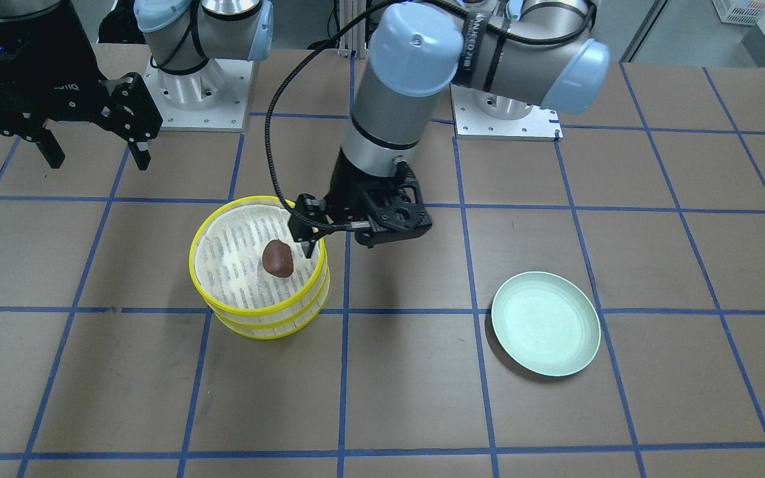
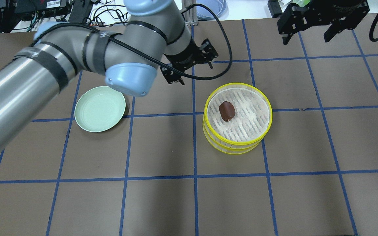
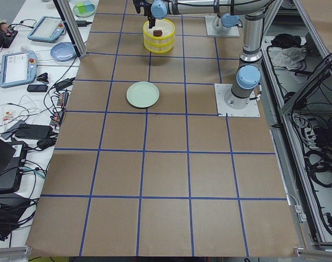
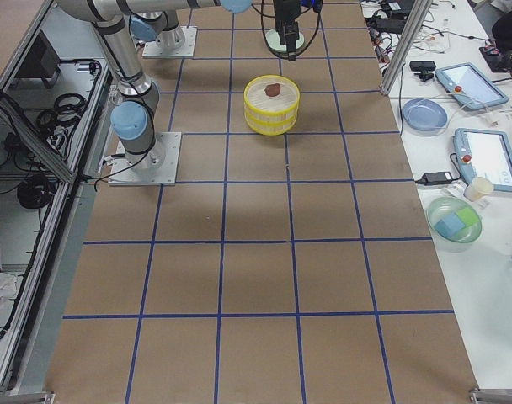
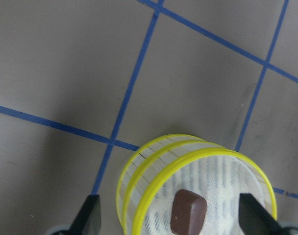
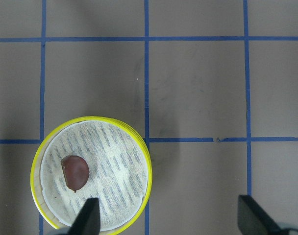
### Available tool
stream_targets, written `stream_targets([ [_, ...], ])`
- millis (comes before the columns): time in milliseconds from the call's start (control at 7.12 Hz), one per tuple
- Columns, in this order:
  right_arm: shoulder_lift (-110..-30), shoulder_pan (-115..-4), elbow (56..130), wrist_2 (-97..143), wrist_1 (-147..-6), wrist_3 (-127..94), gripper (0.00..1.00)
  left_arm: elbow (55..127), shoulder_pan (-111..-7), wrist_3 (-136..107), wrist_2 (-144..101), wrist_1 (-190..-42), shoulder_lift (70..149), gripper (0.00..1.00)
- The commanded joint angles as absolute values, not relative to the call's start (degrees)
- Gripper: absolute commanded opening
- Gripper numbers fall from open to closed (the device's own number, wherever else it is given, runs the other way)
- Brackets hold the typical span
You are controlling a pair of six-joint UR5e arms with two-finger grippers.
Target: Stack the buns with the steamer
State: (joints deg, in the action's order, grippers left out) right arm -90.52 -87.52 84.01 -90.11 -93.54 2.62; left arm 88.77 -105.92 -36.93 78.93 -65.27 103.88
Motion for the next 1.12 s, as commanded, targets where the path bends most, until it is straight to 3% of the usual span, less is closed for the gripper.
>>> stream_targets([
  [0,-90.5,-87.5,83.9,-90.3,-93.3,2.6,1.00,88.8,-94.5,-18.1,79.4,-76.7,97.8,1.00],
  [421,-90.5,-87.5,84.0,-90.2,-93.2,2.5,1.00,88.2,-91.5,-11.3,88.9,-83.3,91.5,1.00],
  [982,-90.5,-87.5,84.0,-90.2,-93.2,2.5,1.00,88.1,-91.8,-11.1,90.5,-86.2,89.4,1.00],
])
